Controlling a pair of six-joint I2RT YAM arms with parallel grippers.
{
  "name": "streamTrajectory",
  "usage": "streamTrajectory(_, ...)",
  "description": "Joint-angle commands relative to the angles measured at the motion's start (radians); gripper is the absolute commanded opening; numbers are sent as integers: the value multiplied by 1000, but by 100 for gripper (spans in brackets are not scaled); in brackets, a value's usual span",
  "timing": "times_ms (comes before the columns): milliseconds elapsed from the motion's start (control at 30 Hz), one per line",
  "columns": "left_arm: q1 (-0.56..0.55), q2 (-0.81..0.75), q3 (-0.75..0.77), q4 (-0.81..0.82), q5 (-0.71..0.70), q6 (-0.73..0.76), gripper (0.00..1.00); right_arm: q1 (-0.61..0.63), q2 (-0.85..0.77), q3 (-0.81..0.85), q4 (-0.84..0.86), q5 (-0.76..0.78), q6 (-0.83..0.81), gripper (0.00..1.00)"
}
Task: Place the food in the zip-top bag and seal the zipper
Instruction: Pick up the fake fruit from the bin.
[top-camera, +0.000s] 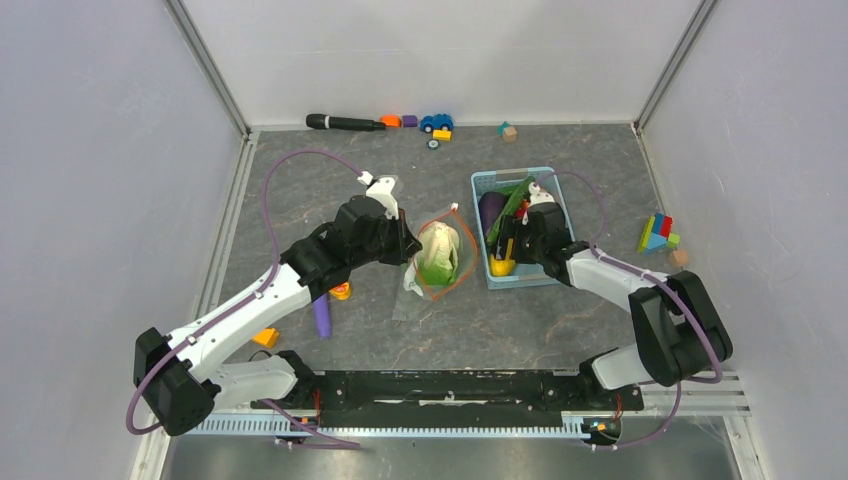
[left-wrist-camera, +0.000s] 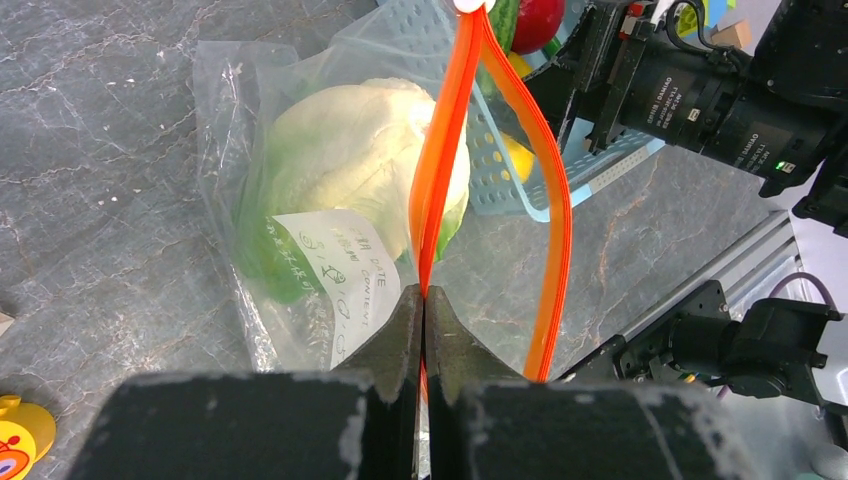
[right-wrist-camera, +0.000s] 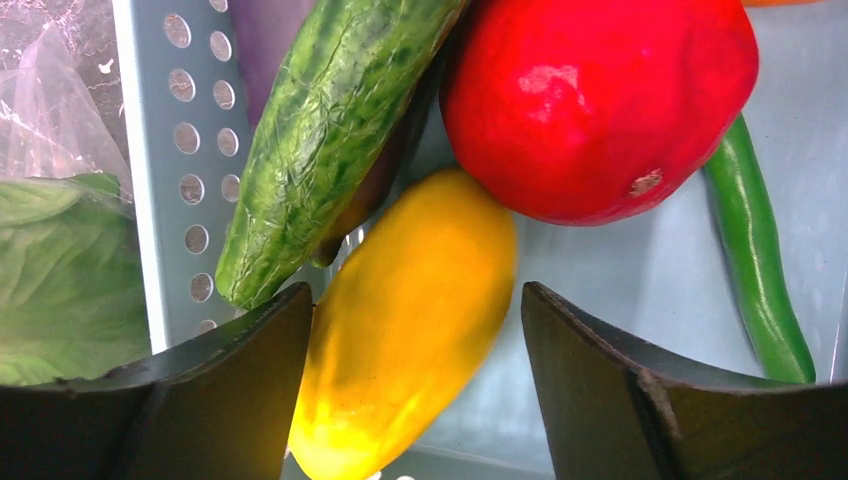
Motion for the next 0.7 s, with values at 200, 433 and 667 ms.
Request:
streamTrajectory(200, 0, -6, 22, 46, 44, 11, 2, -2, -58, -42, 21, 43, 0, 54)
streamTrajectory(433, -1, -8, 18, 49, 48, 6, 2, -2, -142, -57, -11, 118, -26, 34)
streamTrajectory(667, -2, -9, 8, 56, 48, 2, 2, -1, -276, -81, -37, 228, -86, 19)
